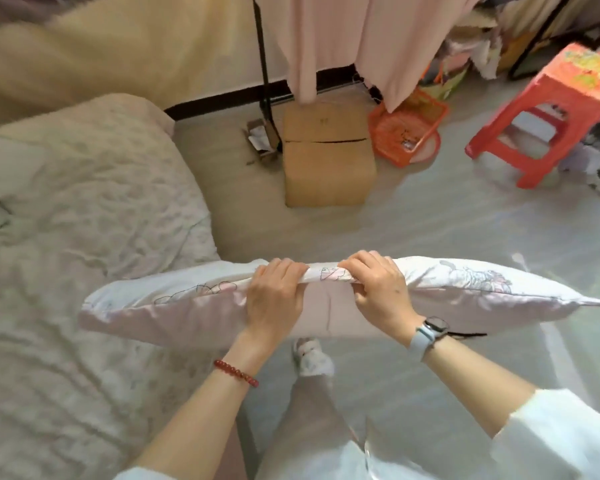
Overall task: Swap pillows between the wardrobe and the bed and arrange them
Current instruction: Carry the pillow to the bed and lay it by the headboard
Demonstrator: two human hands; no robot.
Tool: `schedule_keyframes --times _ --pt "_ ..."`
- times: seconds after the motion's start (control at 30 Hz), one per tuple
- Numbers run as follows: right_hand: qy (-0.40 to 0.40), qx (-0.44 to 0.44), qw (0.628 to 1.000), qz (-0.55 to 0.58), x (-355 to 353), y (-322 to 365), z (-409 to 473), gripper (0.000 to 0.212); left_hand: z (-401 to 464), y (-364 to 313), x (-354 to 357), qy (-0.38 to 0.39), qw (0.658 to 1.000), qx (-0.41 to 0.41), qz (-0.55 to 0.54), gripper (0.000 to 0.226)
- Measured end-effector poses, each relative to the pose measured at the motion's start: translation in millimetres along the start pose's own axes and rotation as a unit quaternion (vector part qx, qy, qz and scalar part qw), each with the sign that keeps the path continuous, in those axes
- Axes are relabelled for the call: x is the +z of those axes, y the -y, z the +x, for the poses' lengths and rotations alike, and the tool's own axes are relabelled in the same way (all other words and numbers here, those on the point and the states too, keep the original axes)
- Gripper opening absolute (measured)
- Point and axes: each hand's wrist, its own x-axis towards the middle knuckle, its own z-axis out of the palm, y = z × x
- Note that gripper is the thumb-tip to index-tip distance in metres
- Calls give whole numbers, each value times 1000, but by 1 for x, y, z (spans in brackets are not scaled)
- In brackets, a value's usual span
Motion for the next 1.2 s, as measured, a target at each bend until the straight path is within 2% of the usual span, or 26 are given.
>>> schedule_keyframes --times 0.27,0.6,0.8,0.9,1.0,1.1,1.2 --pt "25 -92 995 -2 0 -18 226 34 178 86 -16 -61 997 -47 10 20" --pt "11 -202 979 36 20 23 489 33 362 211 -87 -154 980 -116 52 25" --pt "29 -273 956 107 53 67 646 21 460 305 -134 -212 952 -180 129 26" --pt "64 -323 934 137 68 100 718 13 496 353 -164 -233 935 -213 166 24" --pt "108 -369 913 138 91 131 785 26 516 407 -191 -244 915 -259 189 25" --pt "142 -386 907 86 126 157 855 33 529 466 -218 -264 893 -310 193 31" --pt "135 -424 892 77 165 199 910 13 542 527 -240 -280 876 -318 229 29"
